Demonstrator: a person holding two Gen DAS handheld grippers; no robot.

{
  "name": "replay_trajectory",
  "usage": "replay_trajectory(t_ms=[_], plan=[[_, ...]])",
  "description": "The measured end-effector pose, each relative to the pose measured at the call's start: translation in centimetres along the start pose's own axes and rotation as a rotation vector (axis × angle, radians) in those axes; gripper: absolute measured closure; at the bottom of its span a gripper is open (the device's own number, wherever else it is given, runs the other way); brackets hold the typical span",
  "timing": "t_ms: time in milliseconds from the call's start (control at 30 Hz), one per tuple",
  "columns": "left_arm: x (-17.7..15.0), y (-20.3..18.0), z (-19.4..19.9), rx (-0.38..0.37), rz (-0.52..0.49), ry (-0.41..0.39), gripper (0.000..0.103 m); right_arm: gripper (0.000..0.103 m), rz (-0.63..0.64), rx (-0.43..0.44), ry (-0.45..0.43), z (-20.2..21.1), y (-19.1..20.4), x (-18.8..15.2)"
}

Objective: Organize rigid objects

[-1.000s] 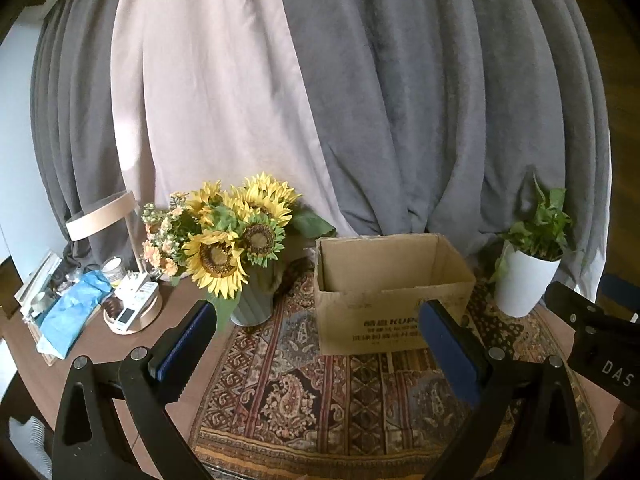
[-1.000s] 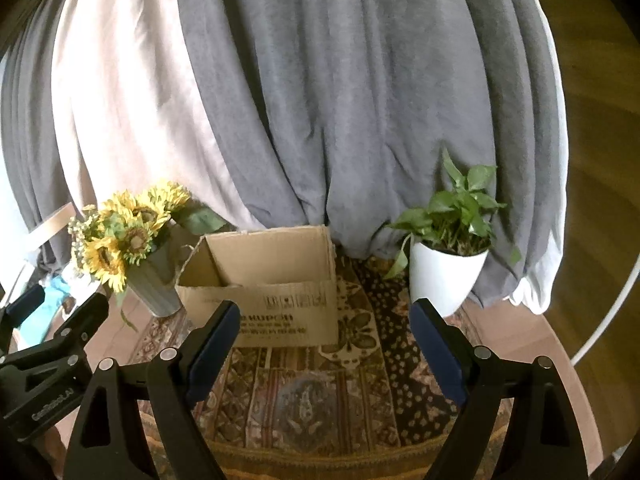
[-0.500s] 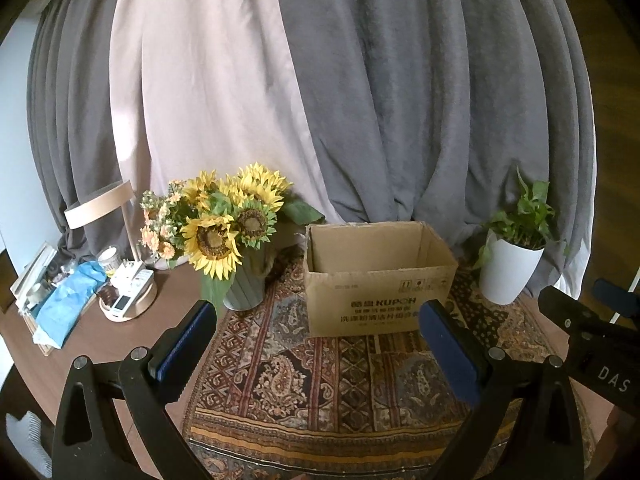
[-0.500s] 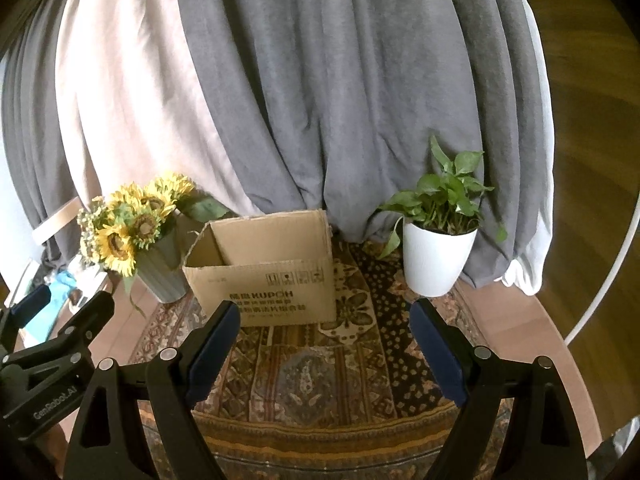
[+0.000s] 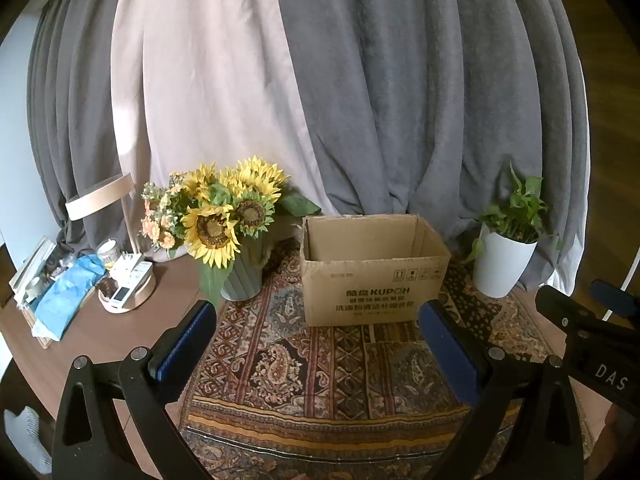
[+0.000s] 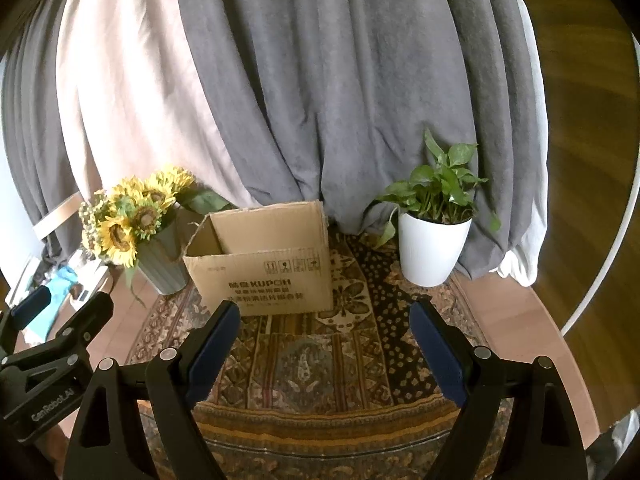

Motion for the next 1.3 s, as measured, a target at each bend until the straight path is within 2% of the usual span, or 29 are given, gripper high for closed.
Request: replay_trajectory(t_ms=[600,1300], plan=[[-0.6,0.4,1.6,0.026,-0.003,0.003,0.0,0.015,0.025,0.013,0.0,1.1,0.5,-0.6],[-0.7,0.4,1.3,0.022,0.007,0.008,0.0,0.015,0.024,0.018,0.0,0.8,0.7,-0.6]])
Point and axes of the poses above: each gripper's, at about its wrist camera, not at the fingertips, and z roughly against the way its jaws point, y to its left, x to its top, the point moved 7 cm from there along -z, roughly the way its jaws point, and after that the axes turned 2 degrees about z, right-handed, at the moved point
